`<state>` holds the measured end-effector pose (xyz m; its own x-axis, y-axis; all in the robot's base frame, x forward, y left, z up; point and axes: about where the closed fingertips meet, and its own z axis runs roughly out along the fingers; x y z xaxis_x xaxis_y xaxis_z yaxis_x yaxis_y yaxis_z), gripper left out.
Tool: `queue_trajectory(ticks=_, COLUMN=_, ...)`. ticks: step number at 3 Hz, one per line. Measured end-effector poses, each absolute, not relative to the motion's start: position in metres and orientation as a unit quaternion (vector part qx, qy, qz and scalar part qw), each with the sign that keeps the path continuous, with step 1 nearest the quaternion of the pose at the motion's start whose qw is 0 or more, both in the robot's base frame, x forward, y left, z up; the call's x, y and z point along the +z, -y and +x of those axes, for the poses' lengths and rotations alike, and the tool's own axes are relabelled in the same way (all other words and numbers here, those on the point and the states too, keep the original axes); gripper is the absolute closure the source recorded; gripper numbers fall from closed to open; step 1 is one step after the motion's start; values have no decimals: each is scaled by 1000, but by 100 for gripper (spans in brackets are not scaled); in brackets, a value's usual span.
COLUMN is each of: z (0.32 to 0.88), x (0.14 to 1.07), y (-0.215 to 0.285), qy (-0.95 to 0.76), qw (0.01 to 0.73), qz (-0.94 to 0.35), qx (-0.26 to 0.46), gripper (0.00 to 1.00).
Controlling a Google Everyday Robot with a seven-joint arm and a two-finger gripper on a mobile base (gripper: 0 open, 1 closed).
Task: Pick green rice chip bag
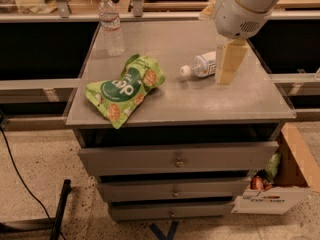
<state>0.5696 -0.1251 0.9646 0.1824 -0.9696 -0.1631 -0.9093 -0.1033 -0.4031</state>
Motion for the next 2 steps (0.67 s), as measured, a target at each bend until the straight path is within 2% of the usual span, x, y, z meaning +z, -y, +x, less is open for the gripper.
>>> queue_trajectory(ticks=2, z=611, x=942, y=40, qy=-551, qw=208, qz=-807, qx=-30, gripper=0)
